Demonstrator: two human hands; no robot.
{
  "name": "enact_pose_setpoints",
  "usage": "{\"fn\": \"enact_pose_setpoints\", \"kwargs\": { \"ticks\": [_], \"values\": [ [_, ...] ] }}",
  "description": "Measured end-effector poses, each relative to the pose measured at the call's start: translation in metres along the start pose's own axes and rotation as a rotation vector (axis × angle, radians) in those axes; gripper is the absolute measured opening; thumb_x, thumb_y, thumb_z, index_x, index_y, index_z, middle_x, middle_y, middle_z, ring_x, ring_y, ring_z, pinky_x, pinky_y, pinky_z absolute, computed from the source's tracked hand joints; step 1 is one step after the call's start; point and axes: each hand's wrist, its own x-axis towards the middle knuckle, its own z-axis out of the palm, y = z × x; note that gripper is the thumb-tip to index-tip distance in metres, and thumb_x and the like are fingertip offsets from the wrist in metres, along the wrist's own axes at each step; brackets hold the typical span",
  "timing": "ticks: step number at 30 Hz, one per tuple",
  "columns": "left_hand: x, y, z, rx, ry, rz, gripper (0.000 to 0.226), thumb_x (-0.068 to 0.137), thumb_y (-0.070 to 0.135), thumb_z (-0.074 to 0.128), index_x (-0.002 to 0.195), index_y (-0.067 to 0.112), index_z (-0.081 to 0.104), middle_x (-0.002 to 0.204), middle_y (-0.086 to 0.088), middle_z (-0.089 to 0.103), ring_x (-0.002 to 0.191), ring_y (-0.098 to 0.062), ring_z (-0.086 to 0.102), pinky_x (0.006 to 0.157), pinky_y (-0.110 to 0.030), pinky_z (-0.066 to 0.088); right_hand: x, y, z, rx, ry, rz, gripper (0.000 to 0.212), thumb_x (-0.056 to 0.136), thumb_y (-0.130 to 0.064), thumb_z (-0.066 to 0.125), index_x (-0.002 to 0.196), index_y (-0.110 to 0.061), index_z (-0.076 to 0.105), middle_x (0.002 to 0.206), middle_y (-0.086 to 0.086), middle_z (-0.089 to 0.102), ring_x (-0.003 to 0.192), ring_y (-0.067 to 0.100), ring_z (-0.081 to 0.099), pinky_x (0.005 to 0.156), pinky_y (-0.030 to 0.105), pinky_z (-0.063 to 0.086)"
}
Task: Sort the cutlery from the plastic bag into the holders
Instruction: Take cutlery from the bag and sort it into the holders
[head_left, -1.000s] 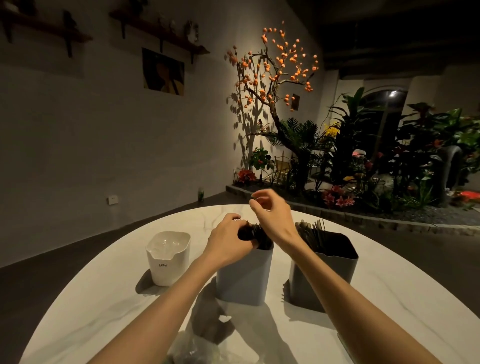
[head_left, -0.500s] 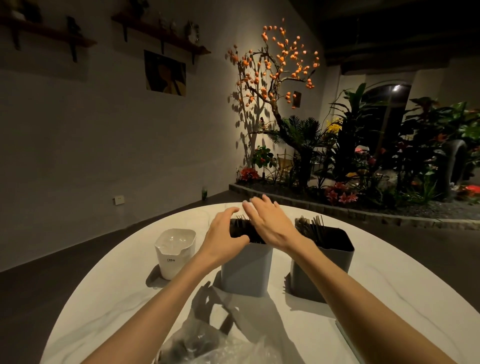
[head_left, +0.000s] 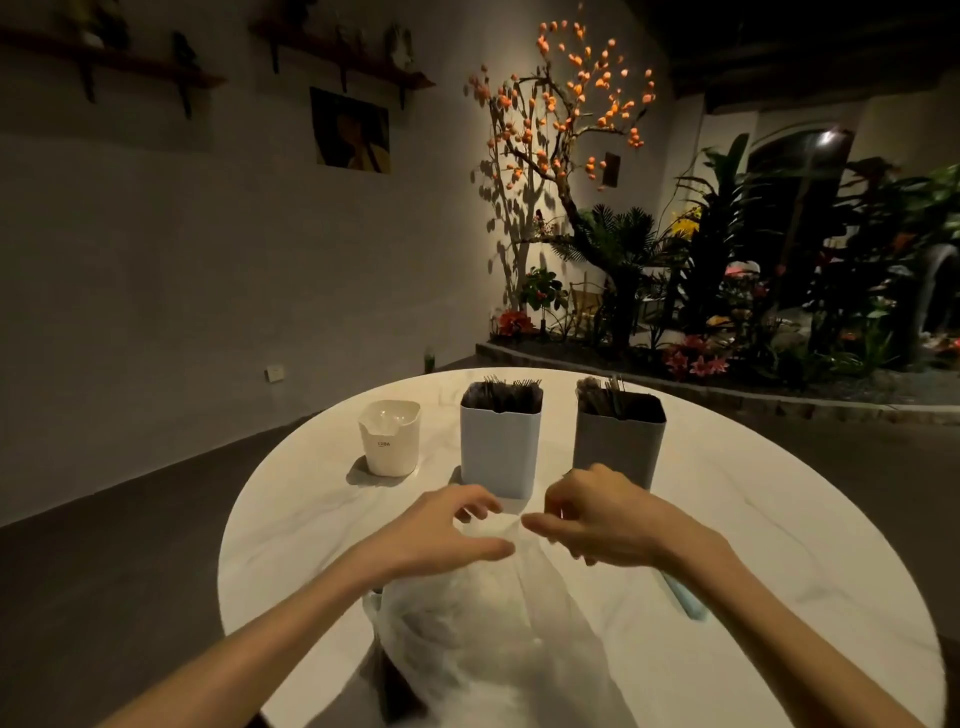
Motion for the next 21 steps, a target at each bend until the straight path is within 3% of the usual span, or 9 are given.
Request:
{"fn": "enact_pose_setpoints", "kwargs": {
  "ticks": [3, 4, 6, 9, 11, 14, 17, 19, 21],
  "values": [
    [-0.018, -0.013, 0.013, 0.354, -0.054, -0.058, 0.091, 0.071, 0.067, 0.073, 0.149, 0.04, 0.034, 0.15, 0.01, 0.04, 0.135, -0.015, 0.041, 0.112, -0.039, 0.039, -0.02, -0.004, 0.022, -0.151, -0.039, 0.104, 0.068, 0.077, -0.082, 0.054, 0.089, -0.017, 0.07, 0.086, -0.003, 0.07, 0.079, 0.013, 0.067, 0.07, 0.03, 0.055],
    [-0.022, -0.017, 0.015, 0.473, -0.04, -0.057, 0.092, 0.074, 0.063, 0.072, 0.151, 0.037, 0.03, 0.151, 0.007, 0.039, 0.137, -0.018, 0.038, 0.112, -0.04, 0.038, -0.026, -0.008, 0.03, -0.185, -0.084, 0.12, 0.069, 0.077, -0.08, 0.058, 0.097, -0.015, 0.071, 0.095, 0.0, 0.071, 0.085, 0.016, 0.066, 0.07, 0.029, 0.052],
    [-0.029, -0.023, 0.015, 0.51, 0.069, -0.072, 0.067, 0.082, 0.045, 0.069, 0.143, 0.033, 0.044, 0.139, 0.004, 0.052, 0.125, -0.018, 0.051, 0.101, -0.036, 0.047, -0.033, -0.015, 0.047, -0.237, -0.042, 0.134, 0.046, 0.087, -0.057, 0.066, 0.109, -0.016, 0.064, 0.111, 0.004, 0.067, 0.09, 0.017, 0.06, 0.07, 0.024, 0.046],
    [-0.037, -0.023, 0.007, 0.323, 0.288, -0.039, 0.021, 0.088, 0.018, 0.059, 0.106, 0.027, 0.067, 0.102, 0.005, 0.069, 0.093, -0.019, 0.064, 0.082, -0.04, 0.057, -0.037, -0.02, 0.062, -0.188, 0.23, 0.144, 0.012, 0.096, -0.02, 0.063, 0.106, -0.023, 0.058, 0.111, -0.001, 0.065, 0.088, 0.016, 0.058, 0.078, 0.022, 0.052],
    [-0.041, -0.019, -0.003, 0.161, 0.351, 0.023, 0.021, 0.086, 0.004, 0.057, 0.089, 0.025, 0.059, 0.096, 0.008, 0.066, 0.094, -0.017, 0.062, 0.082, -0.043, 0.057, -0.035, -0.024, 0.064, -0.117, 0.321, 0.017, 0.009, 0.097, -0.018, 0.059, 0.102, -0.026, 0.057, 0.098, -0.006, 0.063, 0.084, 0.015, 0.058, 0.08, 0.022, 0.055],
    [-0.047, -0.013, -0.018, -0.214, 0.283, 0.022, 0.032, 0.083, -0.014, 0.05, 0.091, 0.018, 0.055, 0.102, 0.002, 0.069, 0.103, -0.013, 0.064, 0.084, -0.029, 0.053, -0.031, -0.039, 0.066, 0.043, 0.199, -0.233, 0.011, 0.096, -0.025, 0.06, 0.107, -0.027, 0.062, 0.099, -0.012, 0.064, 0.086, 0.009, 0.059, 0.08, 0.018, 0.054],
    [-0.051, -0.009, -0.024, -0.409, 0.302, -0.009, 0.03, 0.084, -0.018, 0.05, 0.096, 0.007, 0.059, 0.103, -0.005, 0.07, 0.097, -0.004, 0.066, 0.07, -0.015, 0.049, -0.014, -0.042, 0.074, -0.006, 0.042, -0.277, 0.027, 0.097, -0.019, 0.057, 0.122, -0.026, 0.066, 0.122, -0.01, 0.067, 0.108, 0.01, 0.06, 0.095, 0.026, 0.052],
    [-0.052, -0.009, -0.025, -0.479, 0.347, -0.04, 0.029, 0.082, -0.012, 0.053, 0.094, 0.012, 0.063, 0.106, -0.009, 0.065, 0.102, -0.017, 0.06, 0.068, -0.02, 0.049, -0.002, -0.04, 0.078, -0.083, -0.037, -0.209, 0.04, 0.099, -0.023, 0.055, 0.139, -0.029, 0.055, 0.139, -0.006, 0.059, 0.126, 0.018, 0.052, 0.107, 0.034, 0.044],
    [-0.051, -0.015, -0.025, -0.557, 0.252, -0.056, 0.025, 0.078, 0.003, 0.057, 0.098, 0.015, 0.065, 0.109, -0.008, 0.064, 0.104, -0.021, 0.058, 0.076, -0.025, 0.049, 0.006, -0.038, 0.08, -0.126, -0.053, -0.146, 0.053, 0.101, -0.026, 0.052, 0.152, -0.033, 0.037, 0.154, -0.005, 0.043, 0.14, 0.021, 0.039, 0.115, 0.038, 0.032]
  ]
}}
